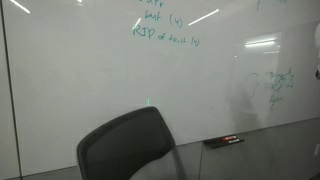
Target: Use the marker on the chair to write on the board
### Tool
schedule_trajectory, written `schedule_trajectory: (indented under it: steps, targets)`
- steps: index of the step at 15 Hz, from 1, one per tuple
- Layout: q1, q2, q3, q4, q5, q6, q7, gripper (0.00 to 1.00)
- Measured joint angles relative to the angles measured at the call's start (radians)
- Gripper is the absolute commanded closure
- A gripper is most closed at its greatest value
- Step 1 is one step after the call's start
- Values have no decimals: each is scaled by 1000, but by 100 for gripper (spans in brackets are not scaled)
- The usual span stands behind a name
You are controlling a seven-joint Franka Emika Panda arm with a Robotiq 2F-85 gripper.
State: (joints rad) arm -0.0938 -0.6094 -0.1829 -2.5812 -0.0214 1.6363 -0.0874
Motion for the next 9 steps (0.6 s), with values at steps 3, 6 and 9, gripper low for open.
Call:
schedule_trajectory:
  steps: [3,6,9]
  targets:
    - [0,-1,0,3,0,0,0,0]
    - [0,-1,0,4,0,0,0,0]
    - [4,6,14,-5,7,12,1,0]
